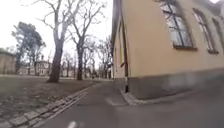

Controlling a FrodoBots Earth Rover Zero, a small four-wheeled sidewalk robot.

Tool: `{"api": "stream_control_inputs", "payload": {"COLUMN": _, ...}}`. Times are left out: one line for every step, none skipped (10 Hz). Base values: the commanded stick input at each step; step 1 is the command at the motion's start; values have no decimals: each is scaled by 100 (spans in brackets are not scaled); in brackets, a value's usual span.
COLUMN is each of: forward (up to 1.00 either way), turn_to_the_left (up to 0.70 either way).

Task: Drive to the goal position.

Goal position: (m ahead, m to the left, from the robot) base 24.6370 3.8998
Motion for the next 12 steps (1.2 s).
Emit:
{"api": "stream_control_inputs", "payload": {"forward": 100, "turn_to_the_left": 41}}
{"api": "stream_control_inputs", "payload": {"forward": 100, "turn_to_the_left": 41}}
{"api": "stream_control_inputs", "payload": {"forward": 100, "turn_to_the_left": 41}}
{"api": "stream_control_inputs", "payload": {"forward": 100, "turn_to_the_left": 15}}
{"api": "stream_control_inputs", "payload": {"forward": 100, "turn_to_the_left": 1}}
{"api": "stream_control_inputs", "payload": {"forward": 100, "turn_to_the_left": 1}}
{"api": "stream_control_inputs", "payload": {"forward": 100, "turn_to_the_left": 1}}
{"api": "stream_control_inputs", "payload": {"forward": 100, "turn_to_the_left": 1}}
{"api": "stream_control_inputs", "payload": {"forward": 100, "turn_to_the_left": 7}}
{"api": "stream_control_inputs", "payload": {"forward": 100, "turn_to_the_left": 36}}
{"api": "stream_control_inputs", "payload": {"forward": 100, "turn_to_the_left": 2}}
{"api": "stream_control_inputs", "payload": {"forward": 100, "turn_to_the_left": 1}}
